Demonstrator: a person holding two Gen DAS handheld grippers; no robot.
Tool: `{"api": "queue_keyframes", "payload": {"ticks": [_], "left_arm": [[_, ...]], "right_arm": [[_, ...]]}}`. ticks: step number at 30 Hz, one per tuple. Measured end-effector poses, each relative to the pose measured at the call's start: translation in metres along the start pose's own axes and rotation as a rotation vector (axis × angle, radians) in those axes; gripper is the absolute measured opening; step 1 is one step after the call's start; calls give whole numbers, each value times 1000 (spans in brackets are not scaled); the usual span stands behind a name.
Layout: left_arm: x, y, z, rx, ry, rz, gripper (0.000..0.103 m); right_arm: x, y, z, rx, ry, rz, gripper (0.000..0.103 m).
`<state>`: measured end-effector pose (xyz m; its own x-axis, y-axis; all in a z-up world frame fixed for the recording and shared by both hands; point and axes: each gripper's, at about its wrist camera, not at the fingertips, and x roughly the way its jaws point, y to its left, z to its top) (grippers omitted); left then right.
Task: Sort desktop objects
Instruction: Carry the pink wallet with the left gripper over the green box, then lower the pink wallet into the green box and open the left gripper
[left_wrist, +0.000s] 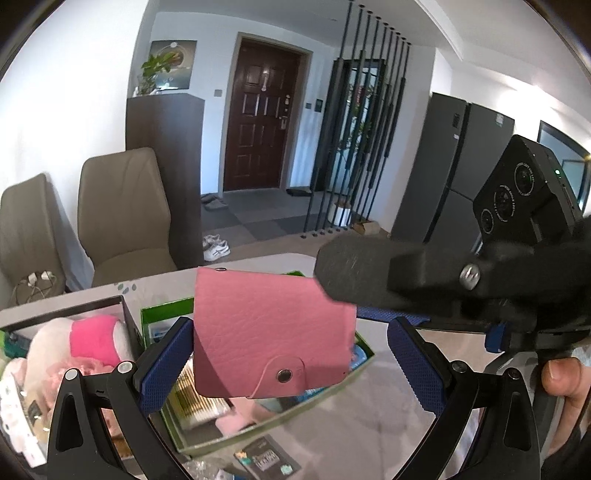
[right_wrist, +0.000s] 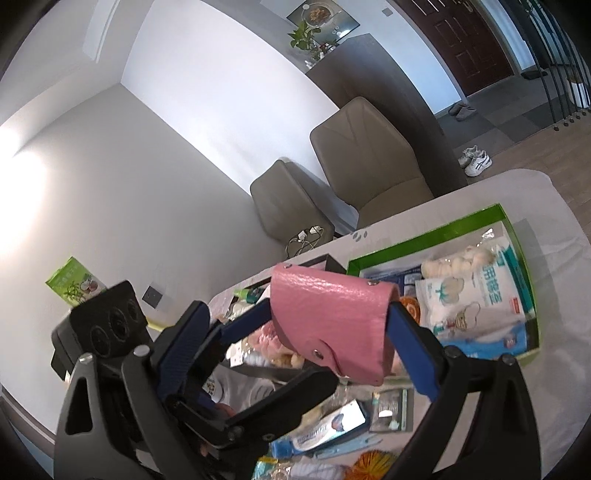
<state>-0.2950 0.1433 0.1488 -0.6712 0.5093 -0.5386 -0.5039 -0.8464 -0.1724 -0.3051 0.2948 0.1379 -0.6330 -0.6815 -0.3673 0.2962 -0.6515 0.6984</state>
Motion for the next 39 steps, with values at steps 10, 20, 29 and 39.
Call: {"api": "queue_keyframes", "payload": {"ticks": [10,20,29,39], "left_arm": [[55,51,-1,-184,40,5,102],[81,73,-2,-258,49,53,102],[106,102,-5,-328,92,93,102],[113,106,-11,-370,92,192,102]], "right_arm": [[52,-22,22,-18,39,-10,96],[94,-34,41,-31,62,-24,96],[134,-50,48,-14,103,-47,97],[154,-69,43,33,115,-16,99]]}}
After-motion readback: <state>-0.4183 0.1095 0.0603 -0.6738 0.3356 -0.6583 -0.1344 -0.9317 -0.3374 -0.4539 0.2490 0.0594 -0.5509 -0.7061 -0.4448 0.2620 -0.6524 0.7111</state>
